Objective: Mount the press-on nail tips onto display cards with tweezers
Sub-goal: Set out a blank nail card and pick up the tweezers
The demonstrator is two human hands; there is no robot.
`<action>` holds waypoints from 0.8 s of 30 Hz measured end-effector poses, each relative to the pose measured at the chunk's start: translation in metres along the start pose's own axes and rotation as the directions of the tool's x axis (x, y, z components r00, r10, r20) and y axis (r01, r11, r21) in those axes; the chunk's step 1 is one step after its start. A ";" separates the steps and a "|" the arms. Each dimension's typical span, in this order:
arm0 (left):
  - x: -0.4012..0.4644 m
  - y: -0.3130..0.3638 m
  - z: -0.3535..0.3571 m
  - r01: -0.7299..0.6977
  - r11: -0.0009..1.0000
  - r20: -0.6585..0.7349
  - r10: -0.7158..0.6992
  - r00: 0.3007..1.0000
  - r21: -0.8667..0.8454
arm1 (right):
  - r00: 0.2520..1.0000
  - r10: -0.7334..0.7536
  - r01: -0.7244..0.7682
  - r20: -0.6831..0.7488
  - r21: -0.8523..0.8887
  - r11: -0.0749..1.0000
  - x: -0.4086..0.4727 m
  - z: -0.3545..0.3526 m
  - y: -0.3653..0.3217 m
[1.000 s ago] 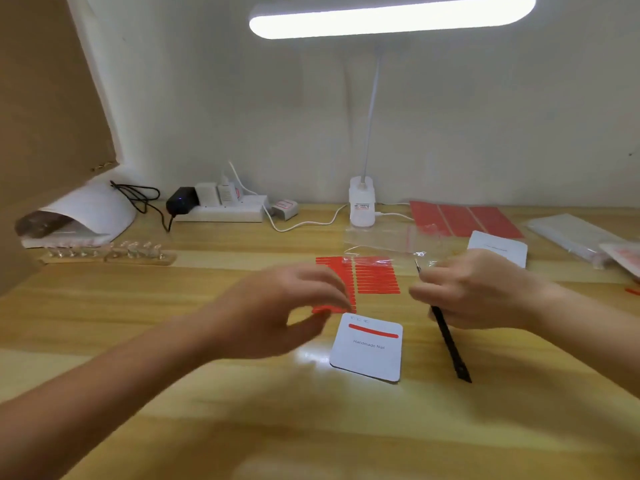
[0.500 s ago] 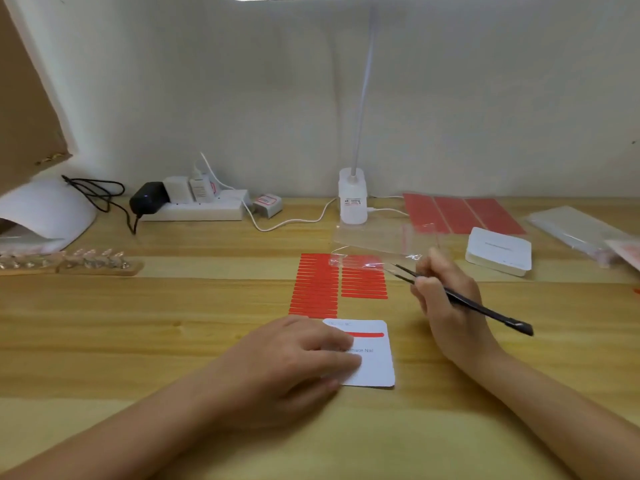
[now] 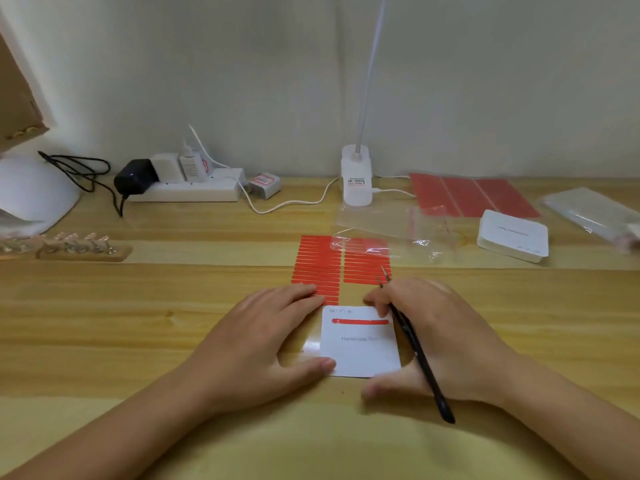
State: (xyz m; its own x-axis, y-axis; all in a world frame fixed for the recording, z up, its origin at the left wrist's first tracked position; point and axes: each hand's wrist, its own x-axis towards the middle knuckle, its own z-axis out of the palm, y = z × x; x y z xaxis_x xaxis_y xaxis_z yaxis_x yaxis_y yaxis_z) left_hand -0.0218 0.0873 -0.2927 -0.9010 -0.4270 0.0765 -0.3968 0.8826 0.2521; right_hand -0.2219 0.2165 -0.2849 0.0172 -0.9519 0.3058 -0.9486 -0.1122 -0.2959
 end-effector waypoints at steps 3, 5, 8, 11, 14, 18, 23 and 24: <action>-0.001 -0.001 0.001 0.013 1.000 -0.025 -0.013 1.000 0.010 | 0.999 -0.029 0.029 0.038 0.000 1.000 -0.001 0.002 -0.002; -0.001 -0.001 0.001 0.017 1.000 -0.041 -0.016 0.999 0.006 | 0.999 -0.031 0.029 0.025 0.054 0.998 -0.002 0.002 -0.001; -0.001 0.000 0.000 0.015 1.000 -0.044 -0.015 0.999 -0.013 | 0.999 -0.044 0.043 0.010 0.109 0.993 -0.003 0.004 -0.003; -0.002 0.000 0.000 0.003 1.000 -0.050 -0.004 0.999 -0.025 | 0.999 -0.019 0.010 0.045 0.203 0.979 -0.005 0.004 -0.004; -0.002 0.000 -0.001 -0.011 0.999 -0.063 0.009 0.998 -0.040 | 0.992 -0.123 0.124 -0.021 0.126 0.984 -0.005 -0.001 -0.003; -0.004 0.000 0.000 -0.035 0.998 -0.082 0.030 0.996 -0.058 | 0.950 -0.267 0.269 -0.160 -0.009 0.963 -0.004 -0.005 0.002; -0.005 0.000 -0.001 -0.059 0.996 -0.120 0.050 0.991 -0.073 | 0.926 -0.276 0.252 -0.257 -0.123 0.960 -0.002 -0.004 0.008; -0.005 0.001 -0.001 -0.063 0.995 -0.123 0.054 0.991 -0.074 | 0.932 -0.275 0.251 -0.236 -0.129 0.959 -0.002 -0.004 0.009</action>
State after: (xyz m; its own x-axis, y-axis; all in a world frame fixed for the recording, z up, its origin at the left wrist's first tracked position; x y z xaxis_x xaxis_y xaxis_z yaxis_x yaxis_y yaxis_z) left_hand -0.0177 0.0896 -0.2918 -0.8927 -0.3999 0.2078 -0.3250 0.8907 0.3178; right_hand -0.2320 0.2185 -0.2852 0.2026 -0.7888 0.5803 -0.9464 -0.3099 -0.0907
